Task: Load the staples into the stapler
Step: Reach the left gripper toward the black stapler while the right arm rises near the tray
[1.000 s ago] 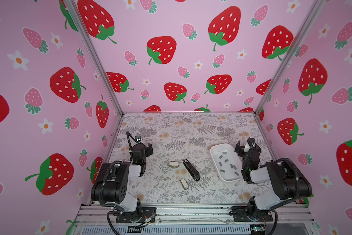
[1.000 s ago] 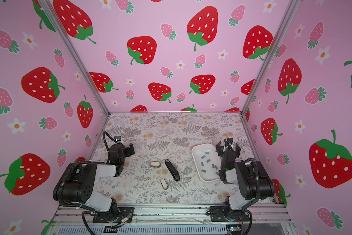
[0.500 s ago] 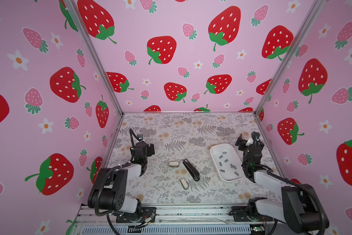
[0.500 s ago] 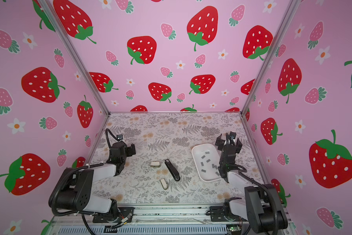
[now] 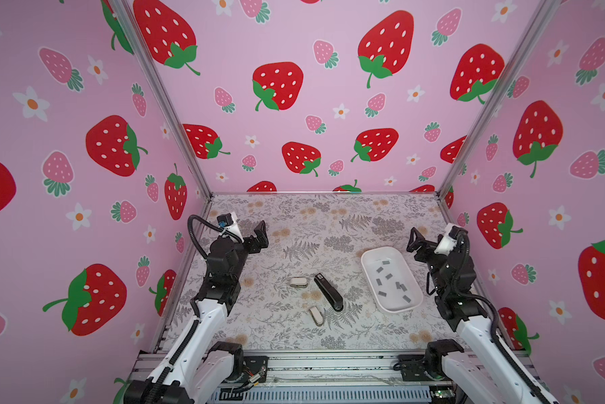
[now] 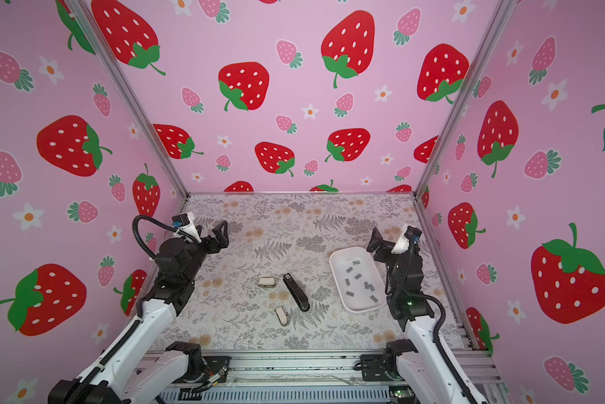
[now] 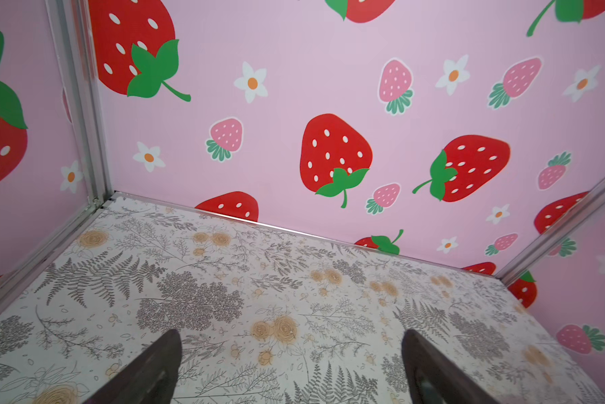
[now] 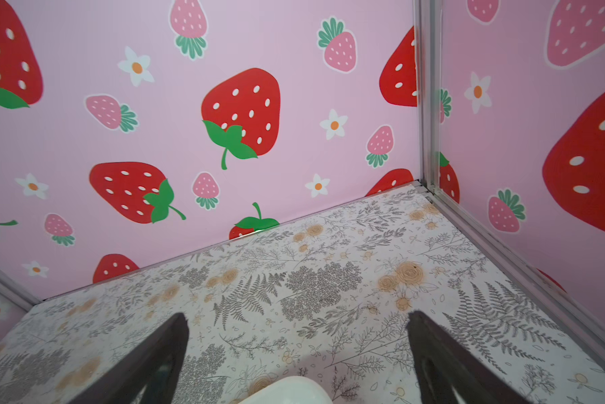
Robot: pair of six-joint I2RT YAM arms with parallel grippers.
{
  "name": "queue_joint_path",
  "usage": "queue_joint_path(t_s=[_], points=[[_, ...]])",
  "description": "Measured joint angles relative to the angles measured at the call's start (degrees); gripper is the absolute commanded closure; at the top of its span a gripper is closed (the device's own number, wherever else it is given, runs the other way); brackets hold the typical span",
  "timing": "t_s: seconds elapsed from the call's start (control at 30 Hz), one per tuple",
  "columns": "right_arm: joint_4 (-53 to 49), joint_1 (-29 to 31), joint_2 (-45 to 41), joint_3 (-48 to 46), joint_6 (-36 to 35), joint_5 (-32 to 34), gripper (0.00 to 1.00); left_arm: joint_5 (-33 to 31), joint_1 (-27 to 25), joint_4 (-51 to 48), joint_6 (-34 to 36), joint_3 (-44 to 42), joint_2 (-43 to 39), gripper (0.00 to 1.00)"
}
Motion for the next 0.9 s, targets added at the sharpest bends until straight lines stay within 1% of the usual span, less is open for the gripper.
queue_joint_path(t_s=[0.13,0.2,0.3,0.37,0.4,0.47,0.57,0.6,0.73,0.8,0.9], points=[[-1.4,0.0,-3.4,-2.6,0.0,-3.0,0.01,7.1,-0.1,-3.3,-0.6,3.6,2.6,0.01],[-2.6,0.0,-4.9,-4.3,-0.1,-3.9,0.0,10.1,-1.4,-3.3,0.1,5.2,3.6,0.01],[-3.5,0.0,-6.6,-6.2,-0.2,-5.5,0.06,13.4,-5.2,-1.9,3.4,5.7,3.5,0.01],[-3.5,0.0,-6.5,-6.5,-0.5,-6.2,0.07,15.4,-9.1,-1.3,7.8,6.3,3.6,0.01],[-3.7,0.0,-6.5,-6.6,-0.7,-6.4,0.07,16.3,-11.0,-1.0,10.1,6.7,3.9,0.03],[-2.9,0.0,-6.6,-7.3,-0.9,-6.4,0.07,18.2,-15.1,-2.3,16.5,8.9,5.5,0.02],[-1.3,0.0,-6.8,-10.8,-0.7,-6.8,0.12,21.4,-22.0,-7.4,28.9,14.6,9.6,0.07],[-1.0,0.0,-6.7,-12.0,-0.6,-7.0,0.13,22.2,-24.8,-9.4,34.4,16.0,10.8,0.09],[1.3,0.0,-5.0,-16.2,-0.1,-6.6,0.14,25.1,-32.8,-16.1,53.2,16.7,13.9,0.09],[2.2,0.0,-4.7,-18.1,0.2,-6.6,0.14,27.0,-34.2,-20.6,61.3,16.7,15.5,0.12],[2.6,0.0,-5.3,-19.1,0.4,-6.3,0.13,28.6,-34.6,-26.2,69.8,16.7,18.3,0.13]])
